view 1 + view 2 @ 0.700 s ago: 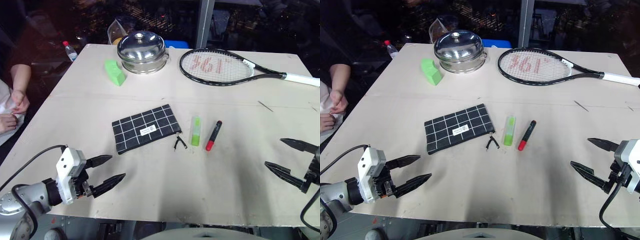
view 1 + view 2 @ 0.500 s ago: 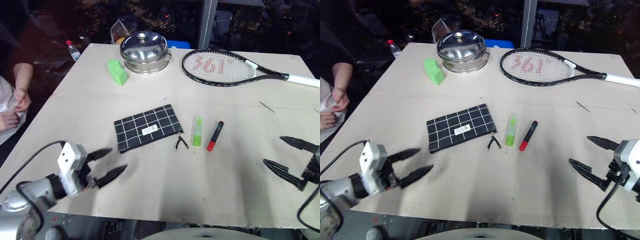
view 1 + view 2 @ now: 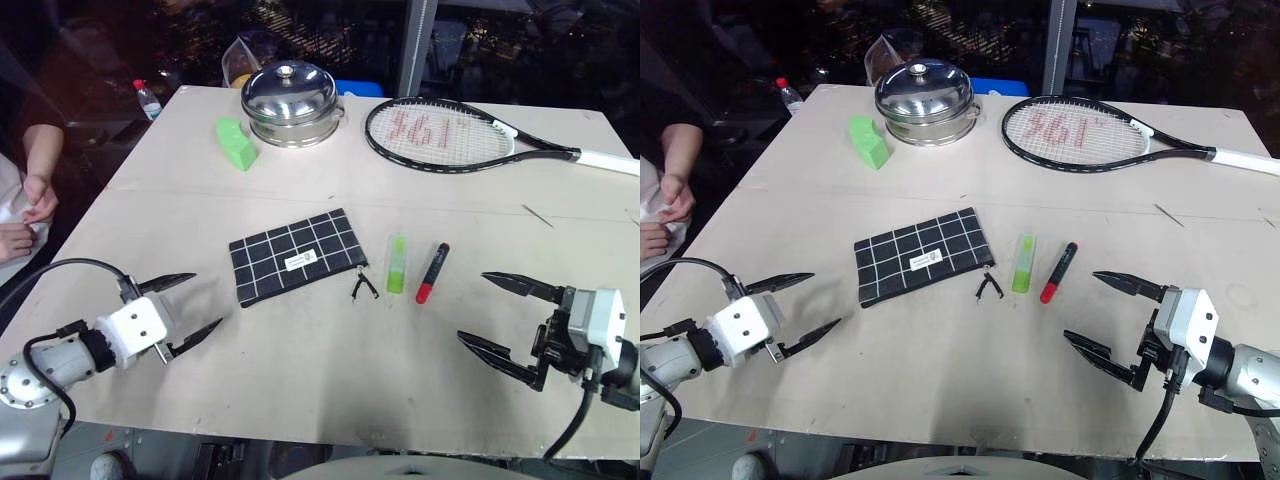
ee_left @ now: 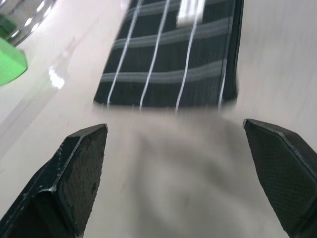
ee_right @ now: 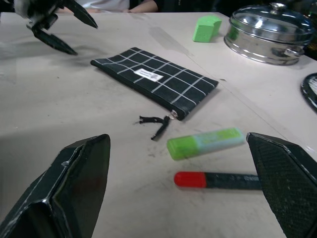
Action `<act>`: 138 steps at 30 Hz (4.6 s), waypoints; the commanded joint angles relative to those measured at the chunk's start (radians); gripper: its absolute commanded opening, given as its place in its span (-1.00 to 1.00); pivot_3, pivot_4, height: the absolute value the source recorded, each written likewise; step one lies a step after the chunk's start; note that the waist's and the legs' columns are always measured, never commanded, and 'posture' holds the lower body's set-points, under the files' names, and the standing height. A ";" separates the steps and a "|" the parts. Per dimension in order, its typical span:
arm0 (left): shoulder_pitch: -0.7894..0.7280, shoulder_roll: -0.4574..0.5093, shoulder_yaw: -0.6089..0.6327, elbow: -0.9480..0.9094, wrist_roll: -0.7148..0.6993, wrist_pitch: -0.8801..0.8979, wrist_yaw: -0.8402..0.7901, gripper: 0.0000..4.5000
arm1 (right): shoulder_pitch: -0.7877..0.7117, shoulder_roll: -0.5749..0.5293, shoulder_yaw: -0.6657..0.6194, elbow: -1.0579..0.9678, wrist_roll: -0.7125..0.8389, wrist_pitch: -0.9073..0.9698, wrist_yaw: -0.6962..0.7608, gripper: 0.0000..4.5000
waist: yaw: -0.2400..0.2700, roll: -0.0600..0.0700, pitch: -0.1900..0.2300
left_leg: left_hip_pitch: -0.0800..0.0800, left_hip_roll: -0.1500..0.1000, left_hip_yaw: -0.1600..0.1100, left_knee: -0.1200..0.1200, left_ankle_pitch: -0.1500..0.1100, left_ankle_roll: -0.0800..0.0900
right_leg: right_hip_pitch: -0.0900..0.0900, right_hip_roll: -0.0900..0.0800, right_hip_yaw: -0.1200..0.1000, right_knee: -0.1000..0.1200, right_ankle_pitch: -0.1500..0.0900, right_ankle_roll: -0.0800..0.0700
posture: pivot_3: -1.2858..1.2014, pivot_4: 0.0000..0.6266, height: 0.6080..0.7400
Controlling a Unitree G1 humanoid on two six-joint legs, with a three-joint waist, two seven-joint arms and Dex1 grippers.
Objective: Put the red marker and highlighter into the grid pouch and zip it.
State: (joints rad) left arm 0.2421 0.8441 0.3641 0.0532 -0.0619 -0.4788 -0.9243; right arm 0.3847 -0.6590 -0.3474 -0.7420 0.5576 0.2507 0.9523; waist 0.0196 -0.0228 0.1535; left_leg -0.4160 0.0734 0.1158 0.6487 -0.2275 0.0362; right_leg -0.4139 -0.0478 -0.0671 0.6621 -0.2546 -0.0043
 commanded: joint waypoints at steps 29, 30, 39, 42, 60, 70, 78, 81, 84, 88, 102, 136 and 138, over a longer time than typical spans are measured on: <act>-0.431 -0.102 -0.367 0.099 -0.213 0.187 -0.072 -0.98 | -0.573 0.362 0.331 0.088 0.029 0.835 -0.638 1.00 | -0.030 -0.001 -0.003 | 0.001 0.001 -0.001 0.004 0.002 0.006 | 0.002 0.005 0.000 0.005 0.003 0.004 | 0.03 -0.52 1.00; -0.422 -0.105 -0.360 0.081 -0.216 0.205 -0.067 -0.98 | -0.630 0.390 0.310 0.128 0.045 0.896 -0.661 1.00 | -0.033 -0.001 -0.003 | 0.000 0.002 0.000 0.004 0.003 0.006 | 0.002 0.005 0.000 0.005 0.003 0.004 | 0.03 -0.52 1.00; -0.329 -0.127 -0.316 -0.056 -0.224 0.305 -0.009 -1.00 | -0.820 0.482 0.298 0.288 0.102 1.057 -0.684 0.76 | -0.034 -0.001 -0.003 | -0.001 0.000 0.000 0.003 0.002 0.006 | 0.001 0.003 0.000 0.007 0.003 0.004 | 0.03 -0.52 1.00; -0.298 -0.134 -0.303 -0.097 -0.233 0.331 0.007 -1.00 | -0.842 0.492 0.328 0.331 0.081 1.024 -0.685 0.76 | -0.035 0.000 -0.003 | 0.000 0.000 0.000 0.003 0.002 0.006 | 0.001 0.004 0.000 0.007 0.003 0.004 | 0.03 -0.52 1.00; -0.241 -0.147 -0.282 -0.169 -0.234 0.359 0.017 -1.00 | -0.861 0.453 0.523 0.463 -0.093 0.736 -0.595 -0.93 | -0.036 0.000 -0.003 | 0.000 0.001 0.001 0.003 0.002 0.006 | 0.000 0.003 0.000 0.007 0.003 0.004 | 0.03 -0.52 1.00; -0.242 -0.167 -0.279 -0.182 -0.215 0.375 0.046 -1.00 | -0.836 0.444 0.516 0.392 -0.033 0.756 -0.525 -0.97 | -0.035 0.000 -0.002 | 0.000 0.001 0.001 0.003 0.002 0.006 | 0.000 0.003 0.000 0.006 0.003 0.004 | 0.03 -0.52 1.00; -0.259 -0.177 -0.291 -0.180 -0.203 0.382 0.051 -1.00 | -0.828 0.462 0.502 0.365 0.034 0.831 -0.518 -0.97 | -0.035 0.000 -0.002 | -0.001 0.001 0.001 0.002 0.002 0.006 | 0.000 0.003 0.000 0.006 0.003 0.004 | 0.03 -0.52 1.00; -0.268 -0.188 -0.292 -0.191 -0.207 0.398 0.064 -1.00 | -0.825 0.469 0.497 0.362 0.041 0.848 -0.523 -0.97 | -0.034 0.000 -0.002 | -0.001 0.001 0.001 0.002 0.002 0.006 | 0.000 0.002 0.000 0.006 0.003 0.004 | 0.03 -0.52 1.00; -0.269 -0.199 -0.293 -0.203 -0.211 0.415 0.072 -1.00 | -0.826 0.479 0.487 0.356 0.056 0.869 -0.524 -0.97 | -0.035 0.000 -0.002 | -0.001 0.001 0.001 0.002 0.002 0.006 | 0.000 0.002 0.000 0.006 0.003 0.004 | 0.03 -0.52 1.00; -0.275 -0.209 -0.293 -0.201 -0.203 0.422 0.079 -1.00 | -0.831 0.477 0.481 0.348 0.071 0.888 -0.523 -0.97 | -0.035 0.000 -0.002 | -0.001 0.001 0.001 0.002 0.002 0.006 | 0.000 0.002 0.000 0.006 0.003 0.004 | 0.03 -0.52 1.00; -0.330 -0.273 -0.348 -0.198 -0.161 0.441 0.124 -1.00 | -0.879 0.500 0.463 0.357 0.110 0.946 -0.537 -0.97 | -0.034 0.000 -0.002 | -0.001 0.001 0.001 0.001 0.002 0.006 | -0.001 0.003 0.000 0.005 0.003 0.004 | 0.03 -0.52 1.00; -0.539 -0.432 -0.464 -0.189 -0.069 0.526 0.198 -1.00 | -0.939 0.462 0.469 0.384 0.088 0.914 -0.483 -0.64 | -0.033 0.000 -0.002 | -0.003 0.000 0.001 0.000 0.002 0.006 | -0.001 0.004 0.000 0.002 0.003 0.004 | 0.03 -0.52 1.00; -0.520 -0.409 -0.441 -0.191 -0.107 0.515 0.160 -1.00 | -0.896 0.390 0.454 0.292 0.096 0.887 -0.450 -0.19 | -0.031 0.000 -0.002 | -0.003 0.000 0.000 0.000 0.002 0.006 | -0.001 0.003 -0.001 0.001 0.003 0.004 | 0.03 -0.52 1.00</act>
State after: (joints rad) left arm -0.2858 0.4163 -0.1169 -0.0941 -0.1209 0.0475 -0.7333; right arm -0.5200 -0.2341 0.1406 -0.3500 0.6328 1.1740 0.4658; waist -0.0115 -0.0226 0.1516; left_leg -0.4199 0.0734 0.1156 0.6485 -0.2253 0.0421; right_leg -0.4147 -0.0449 -0.0684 0.6632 -0.2518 0.0002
